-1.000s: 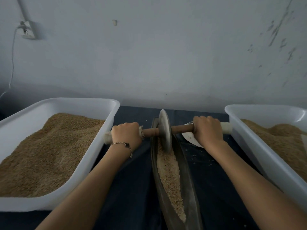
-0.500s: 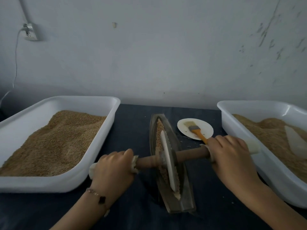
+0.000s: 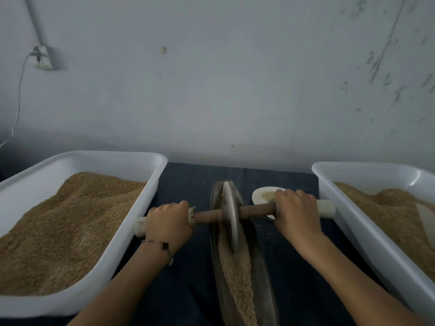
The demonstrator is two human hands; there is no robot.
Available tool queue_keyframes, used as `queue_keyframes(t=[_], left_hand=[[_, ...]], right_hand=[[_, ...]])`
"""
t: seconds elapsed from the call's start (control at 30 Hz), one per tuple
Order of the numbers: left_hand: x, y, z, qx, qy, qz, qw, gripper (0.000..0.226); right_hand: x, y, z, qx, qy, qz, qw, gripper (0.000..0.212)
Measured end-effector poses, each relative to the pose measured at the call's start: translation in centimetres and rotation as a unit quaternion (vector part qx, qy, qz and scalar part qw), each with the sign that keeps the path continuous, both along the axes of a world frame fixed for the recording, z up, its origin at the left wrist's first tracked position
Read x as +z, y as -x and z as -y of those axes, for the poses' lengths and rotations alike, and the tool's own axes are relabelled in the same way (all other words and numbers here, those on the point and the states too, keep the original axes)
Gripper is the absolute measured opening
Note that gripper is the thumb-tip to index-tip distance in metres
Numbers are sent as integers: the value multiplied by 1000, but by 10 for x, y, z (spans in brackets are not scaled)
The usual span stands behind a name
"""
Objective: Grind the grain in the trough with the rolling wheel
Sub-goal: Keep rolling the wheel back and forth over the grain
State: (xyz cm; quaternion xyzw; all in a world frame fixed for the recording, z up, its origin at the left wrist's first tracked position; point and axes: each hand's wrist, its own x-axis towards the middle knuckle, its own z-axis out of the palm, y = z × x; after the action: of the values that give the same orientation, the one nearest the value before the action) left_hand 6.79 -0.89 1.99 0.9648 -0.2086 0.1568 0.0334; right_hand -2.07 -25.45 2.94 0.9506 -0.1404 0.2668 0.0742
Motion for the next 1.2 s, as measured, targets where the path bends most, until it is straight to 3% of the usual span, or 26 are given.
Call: queue_keyframes(t=[0.1, 0.23, 0.47, 0.6, 0.83, 1.03, 1.2], left_hand=[[9, -20, 11, 13, 1, -24, 1000, 11], [13, -32, 19, 21, 20, -51, 998, 10], [-1, -6, 3, 6, 25, 38, 999, 17], [-5, 32, -9, -57, 58, 103, 991, 27], [-9, 81, -44, -26, 13, 2, 1000, 19], [-9, 72, -39, -5, 12, 0, 1000, 20], [-12, 27, -15, 7, 29, 39, 999, 21]], right_hand=[[7, -25, 6, -17, -9, -20, 1000, 23], [8, -39, 10, -21, -17, 4, 1000, 21], [4, -14, 3, -6, 9, 19, 1000, 15], [3, 24, -8, 17, 19, 33, 999, 19], [8, 95, -28, 31, 40, 55, 997, 34], [5, 80, -28, 31, 3, 50, 998, 34], [0, 29, -14, 5, -20, 31, 999, 16]])
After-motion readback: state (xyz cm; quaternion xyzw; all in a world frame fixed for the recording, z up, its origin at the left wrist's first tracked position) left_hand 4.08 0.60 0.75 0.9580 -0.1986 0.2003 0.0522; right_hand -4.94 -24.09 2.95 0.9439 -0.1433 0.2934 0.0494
